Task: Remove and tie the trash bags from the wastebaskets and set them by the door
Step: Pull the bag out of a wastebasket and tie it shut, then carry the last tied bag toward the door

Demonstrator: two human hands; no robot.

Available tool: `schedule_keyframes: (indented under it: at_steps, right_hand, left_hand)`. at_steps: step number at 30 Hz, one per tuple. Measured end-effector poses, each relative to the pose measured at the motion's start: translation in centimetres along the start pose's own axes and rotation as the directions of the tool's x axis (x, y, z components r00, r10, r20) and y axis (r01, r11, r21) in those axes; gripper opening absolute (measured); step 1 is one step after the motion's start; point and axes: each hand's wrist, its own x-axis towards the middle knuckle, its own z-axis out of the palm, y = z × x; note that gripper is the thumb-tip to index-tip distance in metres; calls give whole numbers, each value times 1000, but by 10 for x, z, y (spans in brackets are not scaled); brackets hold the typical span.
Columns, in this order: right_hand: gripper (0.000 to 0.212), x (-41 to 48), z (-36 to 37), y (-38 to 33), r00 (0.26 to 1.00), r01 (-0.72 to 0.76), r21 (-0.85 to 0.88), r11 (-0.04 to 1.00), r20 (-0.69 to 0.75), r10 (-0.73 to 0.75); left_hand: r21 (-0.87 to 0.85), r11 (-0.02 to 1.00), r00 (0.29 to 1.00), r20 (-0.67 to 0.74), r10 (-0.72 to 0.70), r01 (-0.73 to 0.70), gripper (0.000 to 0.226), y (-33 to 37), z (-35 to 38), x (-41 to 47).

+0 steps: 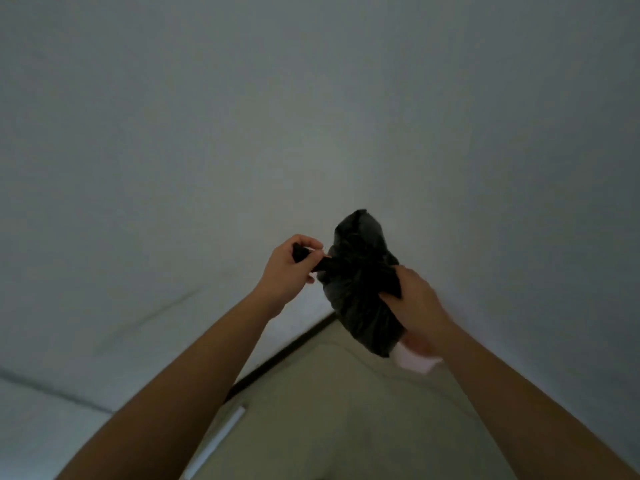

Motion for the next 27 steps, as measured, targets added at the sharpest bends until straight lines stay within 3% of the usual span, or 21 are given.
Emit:
schedule_keyframes:
  at_steps: [4,8,11,14,20,24,27]
  right_hand:
    - [29,-2,-10,-51,969,248,-86,965,33,-246]
    - [27,-28,28,-100,877,464,-82,882,181,-445]
    - [29,-64,73,-155,777,584,1,812,288,-559]
    - [32,-109,112,-227,662,677,87,731,360,-657]
    - [33,-245,201,-381,356,828,256,498,445,-822]
    - [31,-348,276,-463,168,874,327,360,491,-855]
    - [31,-436,344,-527,51,887,369,278,521,-852]
  left_hand:
    - [166,985,954,-301,8,45,18,7,-41,-69]
    - [248,955,851,-525,-6,160,19,0,-81,-160]
    - [208,950,745,-667,-37,234,14,1,-126,-240]
    - [163,954,610,-792,-26,252,8,8,-170,-324]
    - [40,958,230,-973,-28,286,13,1,-260,-527]
    - [-27,949,-2,-1000,-28,315,15,-23,-305,-659]
    - [-73,934,-110,-993,-37,349,17,-47,-346,-771]
